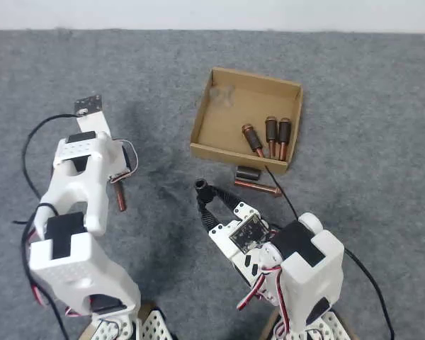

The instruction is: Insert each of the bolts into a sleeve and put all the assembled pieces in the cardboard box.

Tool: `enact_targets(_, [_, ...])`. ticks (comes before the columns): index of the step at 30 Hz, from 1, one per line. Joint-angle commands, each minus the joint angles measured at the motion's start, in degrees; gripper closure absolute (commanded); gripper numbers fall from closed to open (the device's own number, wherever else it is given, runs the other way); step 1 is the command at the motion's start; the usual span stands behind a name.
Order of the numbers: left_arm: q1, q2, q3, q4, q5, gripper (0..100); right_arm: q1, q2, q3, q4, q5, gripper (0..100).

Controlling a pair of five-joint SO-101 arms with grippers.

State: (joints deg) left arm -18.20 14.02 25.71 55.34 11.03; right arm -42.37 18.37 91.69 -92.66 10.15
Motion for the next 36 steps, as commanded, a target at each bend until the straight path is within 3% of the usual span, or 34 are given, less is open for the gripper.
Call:
enact_targets(1, [-0.62,-0.35,-2.42,0.79,0.18,99,-0.13,-2.86,-0.44,0.13,-0.79,99.1])
enact_targets(9, [-0.70,-3.08,-3.82,0.70,0.26,99,-0.13,-2.95,-0.44,0.04,-0.79,99.1])
enact_targets(17, [0.79,-19.43,-0.40,-0.62,0.26,99,-0.04,-2.95,-0.44,0.04,-0.79,99.1])
enact_targets(25, [4.40,-31.12,9.89,-16.00,0.53,99,-0.04,-2.95,-0.44,0.04,-0.79,99.1])
enact_targets(36, [10.02,-41.85,18.15,-27.25,0.53,99,1.89,-2.95,-1.58,0.13,-0.88,99.1])
